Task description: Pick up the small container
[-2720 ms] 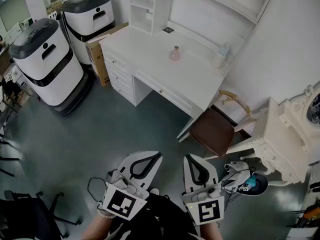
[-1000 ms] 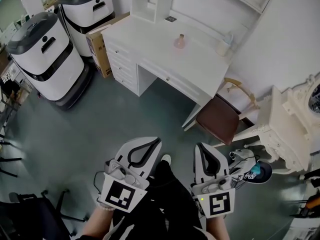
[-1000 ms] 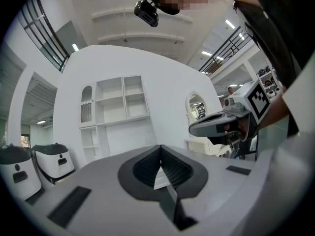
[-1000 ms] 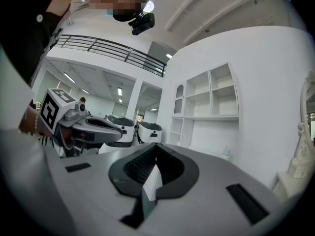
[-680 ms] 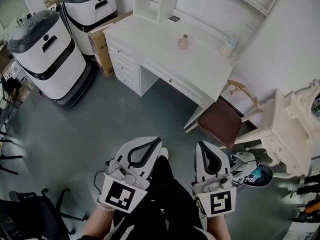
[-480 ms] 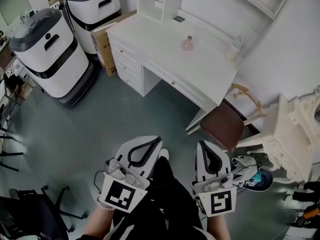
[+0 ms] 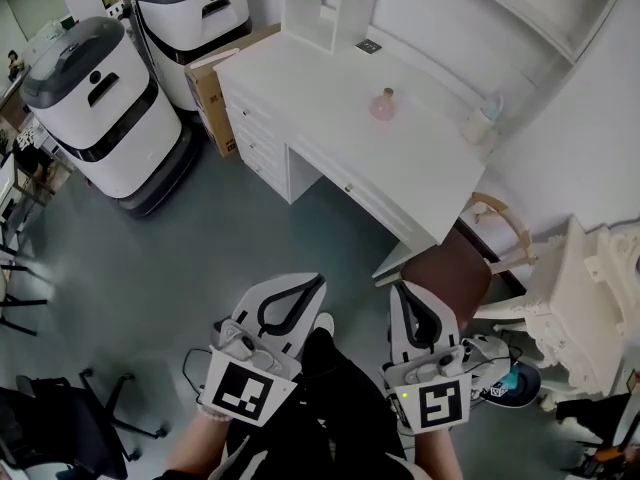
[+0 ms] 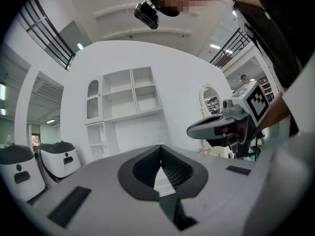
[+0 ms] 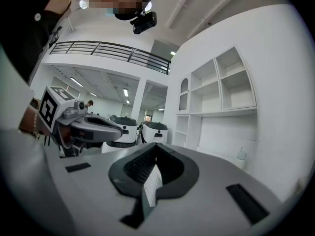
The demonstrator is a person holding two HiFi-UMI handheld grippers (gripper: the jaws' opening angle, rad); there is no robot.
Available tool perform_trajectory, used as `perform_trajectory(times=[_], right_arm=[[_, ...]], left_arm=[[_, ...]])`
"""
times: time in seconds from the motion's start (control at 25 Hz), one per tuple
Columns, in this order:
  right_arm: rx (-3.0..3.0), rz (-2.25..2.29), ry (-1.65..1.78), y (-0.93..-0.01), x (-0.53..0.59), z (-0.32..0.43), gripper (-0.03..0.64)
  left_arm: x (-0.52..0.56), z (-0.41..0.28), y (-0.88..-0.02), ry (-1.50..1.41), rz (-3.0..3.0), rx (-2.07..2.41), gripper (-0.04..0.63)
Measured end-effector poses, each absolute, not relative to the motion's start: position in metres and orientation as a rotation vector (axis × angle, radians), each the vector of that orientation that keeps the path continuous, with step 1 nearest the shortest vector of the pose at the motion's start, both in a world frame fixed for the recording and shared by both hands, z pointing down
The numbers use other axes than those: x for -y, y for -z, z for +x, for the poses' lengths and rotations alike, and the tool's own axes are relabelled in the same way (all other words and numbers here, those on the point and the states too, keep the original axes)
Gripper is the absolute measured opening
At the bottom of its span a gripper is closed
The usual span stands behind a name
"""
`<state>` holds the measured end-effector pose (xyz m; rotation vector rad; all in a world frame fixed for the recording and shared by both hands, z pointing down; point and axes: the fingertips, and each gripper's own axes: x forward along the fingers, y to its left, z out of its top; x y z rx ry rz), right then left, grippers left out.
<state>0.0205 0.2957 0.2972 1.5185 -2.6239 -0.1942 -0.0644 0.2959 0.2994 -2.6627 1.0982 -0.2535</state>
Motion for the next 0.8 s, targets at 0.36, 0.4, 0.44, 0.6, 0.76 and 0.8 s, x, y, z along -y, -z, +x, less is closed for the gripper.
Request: perform_trajectory(times=[0.36,0.4,0.44,0.6,0.76,0.8], right_arm=[[2.676,1.427,0.206,-0.292,-0.226,0.042,0.002],[2.683,1.418,0.211,-0.291,-0.219,0.044,0.002],[2.688,1.410,0.217,-0.290,-0.212,0.046,0.002],[2.711,1.379,0.238,-0.283,-0.188,0.051,0.002],[2.742,1.350,0.263,-0.278,-0.170,0.056,0.002],[2.748,1.344,0.266,-0.278,-0.166,0.056,0.002]], left_arm=[[-0.233,-0.039,-0.292,0.260,-2.627,-1.171,0.002],[-0.227,-0.037,-0.291,0.261,-2.620,-1.181,0.002],[-0.221,-0.036,-0.290,0.262,-2.614,-1.191,0.002],[-0.200,-0.031,-0.284,0.266,-2.586,-1.227,0.002],[-0.184,-0.028,-0.279,0.272,-2.556,-1.260,0.002],[-0.181,-0.027,-0.279,0.274,-2.551,-1.266,0.002]])
